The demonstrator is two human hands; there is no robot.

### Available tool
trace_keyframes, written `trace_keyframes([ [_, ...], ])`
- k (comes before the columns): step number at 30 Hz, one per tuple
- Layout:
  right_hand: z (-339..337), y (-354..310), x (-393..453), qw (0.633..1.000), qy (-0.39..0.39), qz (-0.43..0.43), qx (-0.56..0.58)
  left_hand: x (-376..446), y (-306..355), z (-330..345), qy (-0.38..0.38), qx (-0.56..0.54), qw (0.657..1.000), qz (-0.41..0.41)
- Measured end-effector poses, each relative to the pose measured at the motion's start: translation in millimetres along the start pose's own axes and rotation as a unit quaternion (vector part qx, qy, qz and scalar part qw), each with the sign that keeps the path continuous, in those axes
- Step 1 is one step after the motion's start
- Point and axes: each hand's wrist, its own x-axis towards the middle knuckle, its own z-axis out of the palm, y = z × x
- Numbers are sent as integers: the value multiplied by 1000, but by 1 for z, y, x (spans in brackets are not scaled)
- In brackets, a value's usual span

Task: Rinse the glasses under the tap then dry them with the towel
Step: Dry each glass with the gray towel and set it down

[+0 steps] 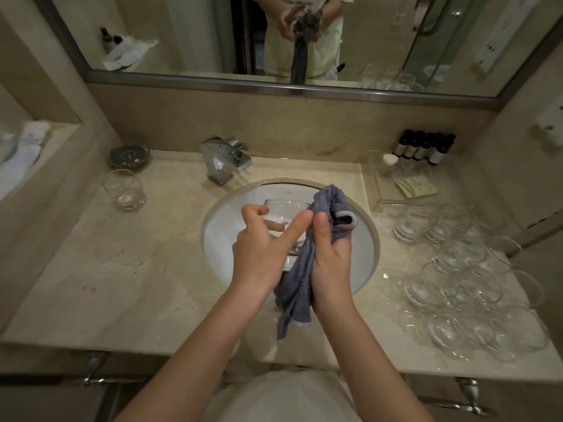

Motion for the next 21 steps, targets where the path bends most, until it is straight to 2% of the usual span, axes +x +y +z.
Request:
trace_keyframes([
  [2,1,-3,1,1000,-8,8,21,2,4,-1,-22,-118,991,-54],
  [4,0,-7,5,996,-13,49,72,5,6,-6,-74,-245,957,-135],
  [5,-1,-6,7,994,-13,64,85,5,5,-7,-96,-274,943,-162],
  [7,-4,-3,9,993,-11,69,91,6,2,-6,-104,-244,950,-167],
  [10,-6,-2,8,997,-13,43,70,11,-4,-4,-35,-98,989,-106],
  [12,-5,-4,7,999,-12,18,35,8,-3,-4,-3,-72,995,-72],
  [15,-2,0,9,999,-9,-25,-21,4,0,-3,-8,49,999,-11],
  [16,-1,-2,8,999,-10,-22,-21,4,1,-3,-13,51,999,-9],
  [18,-3,-4,11,1000,-12,-4,3,9,5,-7,-36,-51,997,-48],
  [21,-11,-8,18,998,-12,29,52,9,7,-10,-127,-208,964,-107],
])
